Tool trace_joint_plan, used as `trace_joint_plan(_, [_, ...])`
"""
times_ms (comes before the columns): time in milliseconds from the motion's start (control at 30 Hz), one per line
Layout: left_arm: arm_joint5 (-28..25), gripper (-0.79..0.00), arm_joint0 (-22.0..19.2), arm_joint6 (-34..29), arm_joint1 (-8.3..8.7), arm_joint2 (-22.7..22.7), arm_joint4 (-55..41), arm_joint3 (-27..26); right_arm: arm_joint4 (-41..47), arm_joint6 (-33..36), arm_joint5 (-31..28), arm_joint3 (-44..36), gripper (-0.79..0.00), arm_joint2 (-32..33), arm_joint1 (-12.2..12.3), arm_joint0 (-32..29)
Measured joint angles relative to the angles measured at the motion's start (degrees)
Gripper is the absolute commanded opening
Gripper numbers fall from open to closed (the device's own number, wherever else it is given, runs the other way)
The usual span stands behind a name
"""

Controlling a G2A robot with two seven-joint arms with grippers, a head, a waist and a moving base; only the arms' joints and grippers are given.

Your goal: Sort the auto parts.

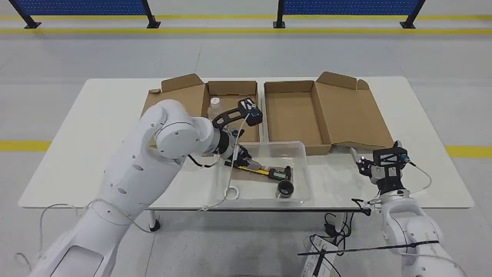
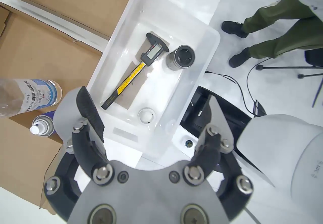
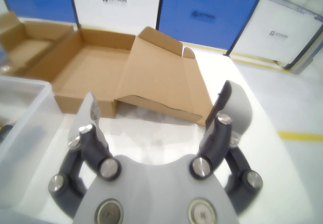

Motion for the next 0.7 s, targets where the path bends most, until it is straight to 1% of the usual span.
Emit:
trace_joint_plan(133, [0.2, 0.000, 0.3, 0.4, -0.02, 0.1, 0.0, 0.0, 0.0, 0.0, 0.0, 0.0, 0.000, 0.0, 0.0, 0.0])
trace_joint_plan(200, [1.0, 0.000, 1.1, 2.8, -0.19, 1.1, 0.0, -0.6, 0.0, 0.0, 0.0, 0.0, 0.000, 0.0, 0.0, 0.0])
trace_joint_plan(333, [1.4, 0.000, 1.0, 6.3, -1.04, 5.2, -1.0, -0.7, 0.0, 0.0, 0.0, 0.0, 0.000, 0.0, 0.0, 0.0])
trace_joint_plan(467, [3.8, 0.000, -0.7, 9.0, -2.34, 9.6, -2.2, 0.2, 0.0, 0.0, 0.0, 0.0, 0.000, 0.0, 0.0, 0.0])
trace_joint_plan(567, [5.2, 0.000, -2.2, 9.9, -3.39, 12.8, -3.3, 2.1, 0.0, 0.0, 0.0, 0.0, 0.000, 0.0, 0.0, 0.0])
trace_joint_plan(700, [5.1, 0.000, -4.5, 10.1, -4.76, 16.5, -5.2, 6.1, 0.0, 0.0, 0.0, 0.0, 0.000, 0.0, 0.0, 0.0])
